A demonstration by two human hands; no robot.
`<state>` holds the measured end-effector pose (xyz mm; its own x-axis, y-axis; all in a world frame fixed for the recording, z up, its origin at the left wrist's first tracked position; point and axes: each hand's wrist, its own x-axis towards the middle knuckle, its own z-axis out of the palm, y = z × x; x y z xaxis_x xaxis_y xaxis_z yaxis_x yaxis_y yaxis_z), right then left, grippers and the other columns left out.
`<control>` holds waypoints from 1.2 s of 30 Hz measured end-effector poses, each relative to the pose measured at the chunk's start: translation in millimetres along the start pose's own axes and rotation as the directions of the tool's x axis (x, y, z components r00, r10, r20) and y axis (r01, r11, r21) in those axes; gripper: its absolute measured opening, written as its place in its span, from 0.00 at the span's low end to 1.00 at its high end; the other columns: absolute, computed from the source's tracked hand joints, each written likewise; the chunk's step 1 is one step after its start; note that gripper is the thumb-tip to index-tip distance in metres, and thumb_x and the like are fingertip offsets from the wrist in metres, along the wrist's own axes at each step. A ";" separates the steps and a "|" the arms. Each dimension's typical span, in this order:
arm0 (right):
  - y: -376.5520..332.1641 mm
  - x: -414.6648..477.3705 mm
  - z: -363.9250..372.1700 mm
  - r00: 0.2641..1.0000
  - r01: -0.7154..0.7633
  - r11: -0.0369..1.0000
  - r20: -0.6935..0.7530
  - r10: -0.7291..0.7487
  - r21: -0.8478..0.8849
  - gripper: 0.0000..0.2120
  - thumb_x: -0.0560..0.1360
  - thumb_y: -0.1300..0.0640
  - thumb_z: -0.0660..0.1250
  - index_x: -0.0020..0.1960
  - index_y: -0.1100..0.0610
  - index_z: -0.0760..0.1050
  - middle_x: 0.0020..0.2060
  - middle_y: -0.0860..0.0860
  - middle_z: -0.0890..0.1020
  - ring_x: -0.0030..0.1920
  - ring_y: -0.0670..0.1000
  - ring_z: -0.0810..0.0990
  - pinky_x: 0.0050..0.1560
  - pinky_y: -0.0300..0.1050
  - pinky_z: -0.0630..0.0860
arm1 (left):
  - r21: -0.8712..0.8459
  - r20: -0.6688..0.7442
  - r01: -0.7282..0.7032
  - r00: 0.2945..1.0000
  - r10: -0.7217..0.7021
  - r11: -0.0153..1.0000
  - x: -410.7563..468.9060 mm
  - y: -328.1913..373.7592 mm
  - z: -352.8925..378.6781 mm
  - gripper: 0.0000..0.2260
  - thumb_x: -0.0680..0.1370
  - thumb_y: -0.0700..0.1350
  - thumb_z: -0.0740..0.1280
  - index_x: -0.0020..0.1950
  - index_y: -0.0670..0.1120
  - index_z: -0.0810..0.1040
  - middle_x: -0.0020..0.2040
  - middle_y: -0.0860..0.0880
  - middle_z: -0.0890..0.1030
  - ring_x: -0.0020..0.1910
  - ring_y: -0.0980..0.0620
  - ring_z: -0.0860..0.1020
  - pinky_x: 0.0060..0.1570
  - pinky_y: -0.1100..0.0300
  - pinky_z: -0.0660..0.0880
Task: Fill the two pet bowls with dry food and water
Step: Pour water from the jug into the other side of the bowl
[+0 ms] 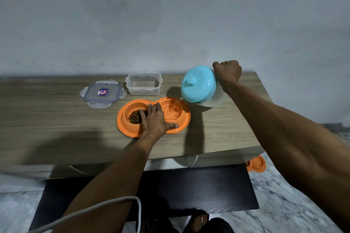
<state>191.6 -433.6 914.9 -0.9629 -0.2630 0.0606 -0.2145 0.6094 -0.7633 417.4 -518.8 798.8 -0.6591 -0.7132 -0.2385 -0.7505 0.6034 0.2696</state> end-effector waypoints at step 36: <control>46.4 19.5 30.9 0.876 -0.470 0.720 0.174 0.449 0.511 0.04 0.62 0.59 0.67 0.31 0.58 0.73 0.29 0.49 0.76 0.31 0.51 0.72 0.34 0.44 0.70 | 0.017 -0.037 0.006 0.999 -0.005 1.000 -0.6 -1.1 2.0 0.53 0.67 0.71 0.69 0.80 0.42 0.51 0.79 0.41 0.57 0.80 0.44 0.51 0.74 0.38 0.44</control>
<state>167.9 -433.6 860.8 -0.9117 -0.0865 -0.4016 0.3822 0.1803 -0.9063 418.5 -518.3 796.8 -0.6528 -0.7292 -0.2053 -0.7552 0.6050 0.2523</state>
